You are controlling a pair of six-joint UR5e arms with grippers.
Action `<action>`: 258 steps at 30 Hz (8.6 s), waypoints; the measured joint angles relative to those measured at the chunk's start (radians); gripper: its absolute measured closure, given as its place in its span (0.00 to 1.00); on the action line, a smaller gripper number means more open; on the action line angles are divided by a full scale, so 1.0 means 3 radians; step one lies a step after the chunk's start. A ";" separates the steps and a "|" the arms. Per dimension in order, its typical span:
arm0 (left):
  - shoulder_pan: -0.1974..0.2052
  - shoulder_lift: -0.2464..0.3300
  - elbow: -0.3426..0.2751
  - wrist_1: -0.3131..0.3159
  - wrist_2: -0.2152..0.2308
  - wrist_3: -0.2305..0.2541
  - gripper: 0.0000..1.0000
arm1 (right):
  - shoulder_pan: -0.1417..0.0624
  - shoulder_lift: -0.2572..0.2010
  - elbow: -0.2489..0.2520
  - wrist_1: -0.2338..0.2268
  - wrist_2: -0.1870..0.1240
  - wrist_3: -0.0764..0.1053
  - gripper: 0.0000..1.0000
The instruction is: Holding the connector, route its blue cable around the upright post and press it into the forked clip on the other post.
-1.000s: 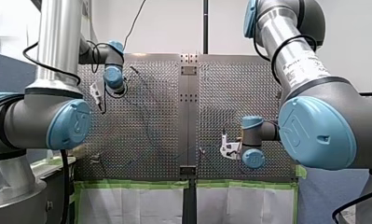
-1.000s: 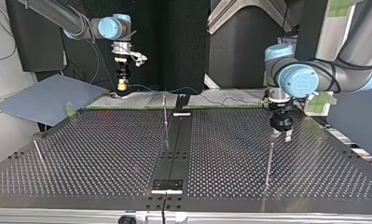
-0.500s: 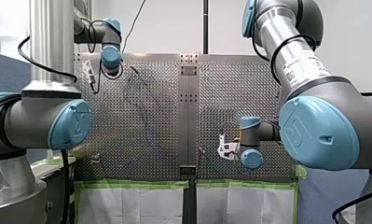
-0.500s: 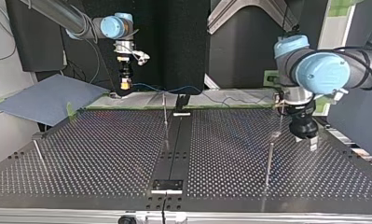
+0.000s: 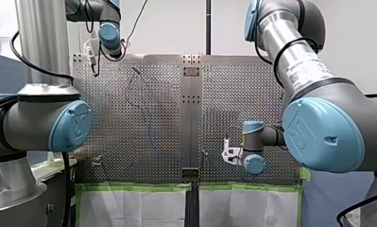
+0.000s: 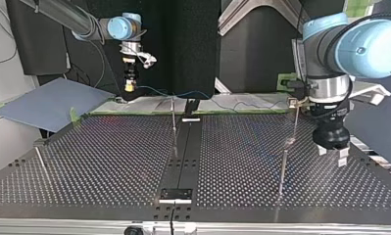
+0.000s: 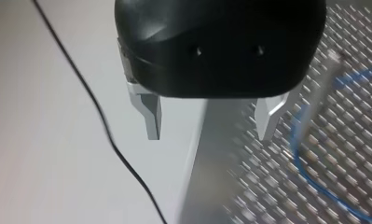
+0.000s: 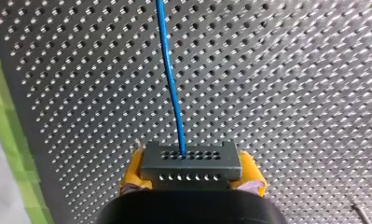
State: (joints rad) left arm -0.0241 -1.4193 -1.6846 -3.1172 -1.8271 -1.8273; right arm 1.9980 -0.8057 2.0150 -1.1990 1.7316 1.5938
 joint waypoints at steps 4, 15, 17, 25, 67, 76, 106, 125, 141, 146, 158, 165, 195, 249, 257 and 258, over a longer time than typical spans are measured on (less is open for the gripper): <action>-0.0018 0.0116 0.0111 -0.0116 0.0116 0.0035 0.00 | -0.0004 0.0047 0.0000 -0.0046 0.0006 0.0007 1.00; -0.0070 0.0287 0.0196 -0.0468 0.0289 0.0159 0.00 | -0.0005 0.0059 0.0000 -0.0087 -0.0001 0.0011 1.00; -0.0073 0.0252 0.0196 -0.0535 0.0283 0.0163 0.00 | -0.0004 0.0059 0.0000 -0.0088 -0.0002 0.0011 1.00; -0.0083 0.0051 0.0196 -0.0764 0.0282 0.0211 0.00 | 0.0003 0.0059 0.0000 -0.0090 -0.0004 0.0011 1.00; -0.0088 0.0152 0.0197 -0.1208 0.0290 0.0220 0.00 | 0.0008 0.0059 -0.0013 -0.0036 -0.0019 0.0022 1.00; -0.0120 0.0338 0.0125 -0.0967 0.0468 0.0260 0.00 | 0.0010 0.0059 -0.0013 -0.0029 -0.0019 0.0022 1.00; -0.0697 -0.0237 -0.0454 -0.0098 0.0423 0.0775 0.00 | 0.0022 0.0059 -0.0018 -0.0004 -0.0120 0.0031 1.00; -0.0808 -0.0408 -0.0448 0.0479 -0.0153 0.1349 0.00 | 0.0037 0.0059 -0.0017 0.0006 -0.0147 0.0032 1.00; -0.0810 -0.0630 -0.0458 0.0944 -0.0564 0.1816 0.00 | 0.0041 0.0059 -0.0018 0.0000 -0.0150 0.0032 1.00; -0.0790 -0.0638 -0.0458 0.1098 -0.0562 0.1968 0.00 | 0.0040 0.0059 -0.0018 -0.0004 -0.0151 0.0032 1.00; -0.0806 -0.0793 -0.0458 0.1430 -0.0469 0.2301 0.00 | 0.0041 0.0059 -0.0017 -0.0009 -0.0152 0.0032 1.00; -0.0759 -0.0847 -0.0454 0.1632 -0.0490 0.2455 0.00 | 0.0041 0.0059 -0.0018 0.0001 -0.0152 0.0032 1.00; -0.0633 -0.1092 -0.0409 0.2374 -0.0370 0.2495 0.00 | 0.0042 0.0059 -0.0018 -0.0007 -0.0172 0.0032 1.00; -0.0764 -0.1606 -0.0453 0.2259 -0.0598 0.2900 0.00 | 0.0053 0.0059 -0.0018 -0.0007 -0.0173 0.0037 1.00; -0.0833 -0.1605 -0.0453 0.2260 -0.0553 0.2962 0.00 | 0.0052 0.0059 -0.0017 -0.0013 -0.0172 0.0037 1.00; -0.0841 -0.1605 -0.0453 0.2260 -0.0553 0.2965 0.00 | 0.0052 0.0059 -0.0018 -0.0013 -0.0173 0.0037 1.00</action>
State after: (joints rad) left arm -0.2764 -1.9009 -1.8204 -2.4392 -1.9931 -0.9378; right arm 2.0137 -0.7879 2.0096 -1.2027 1.6798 1.6049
